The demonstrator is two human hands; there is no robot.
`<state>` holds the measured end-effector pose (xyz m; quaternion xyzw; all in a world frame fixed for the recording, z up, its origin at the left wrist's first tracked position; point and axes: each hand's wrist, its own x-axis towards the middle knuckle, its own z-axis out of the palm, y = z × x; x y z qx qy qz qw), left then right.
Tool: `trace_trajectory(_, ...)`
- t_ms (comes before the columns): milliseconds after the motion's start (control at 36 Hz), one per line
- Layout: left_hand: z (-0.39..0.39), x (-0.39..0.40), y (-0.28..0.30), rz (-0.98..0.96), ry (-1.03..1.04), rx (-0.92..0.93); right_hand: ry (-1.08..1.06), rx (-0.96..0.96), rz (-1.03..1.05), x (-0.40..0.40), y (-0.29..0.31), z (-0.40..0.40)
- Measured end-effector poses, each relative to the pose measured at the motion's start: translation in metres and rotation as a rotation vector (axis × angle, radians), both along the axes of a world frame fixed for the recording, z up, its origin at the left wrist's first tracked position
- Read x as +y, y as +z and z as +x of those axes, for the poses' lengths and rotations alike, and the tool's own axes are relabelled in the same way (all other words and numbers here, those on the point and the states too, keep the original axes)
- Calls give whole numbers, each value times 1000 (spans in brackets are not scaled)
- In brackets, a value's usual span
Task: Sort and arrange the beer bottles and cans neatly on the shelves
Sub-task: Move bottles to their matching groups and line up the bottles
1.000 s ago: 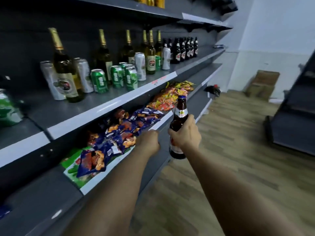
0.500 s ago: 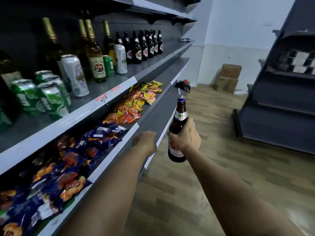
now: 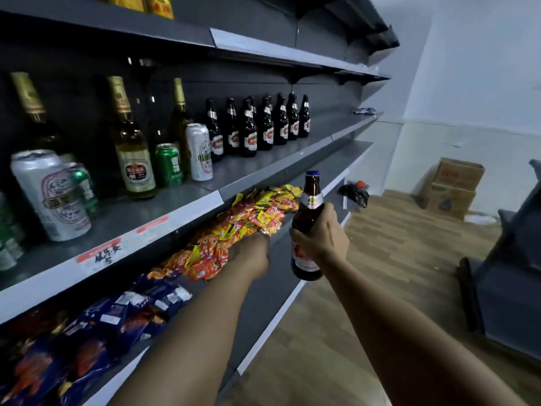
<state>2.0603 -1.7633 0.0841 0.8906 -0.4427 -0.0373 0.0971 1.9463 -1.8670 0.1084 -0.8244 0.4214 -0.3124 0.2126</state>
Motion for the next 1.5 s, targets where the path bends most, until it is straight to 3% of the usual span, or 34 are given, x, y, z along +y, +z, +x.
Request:
trace_trajectory(250, 67, -78, 29, -146, 174, -43, 126, -114, -60, -105, 33, 89)
trace_trajectory(694, 237, -213, 59, -726, 258, 441, 349, -171, -121, -193, 84, 292)
trace_trajectory(806, 266, -231, 68, -864, 349, 462, 464, -209, -94, -204, 87, 337)
trace_trajectory(1000, 321, -250, 61, -913, 568, 332, 662, -237, -45, -225, 79, 398)
trace_trajectory(1139, 341, -265, 60, -944, 731, 342, 780, -82, -27, -245, 81, 425)
trace_trajectory(1306, 351, -276, 46, -894, 856, 238, 928, -26, 175, -269, 62, 447)
trace_trajectory(1500, 354, -282, 44, -926, 902, 248, 1027, -68, 187, -281, 45, 461)
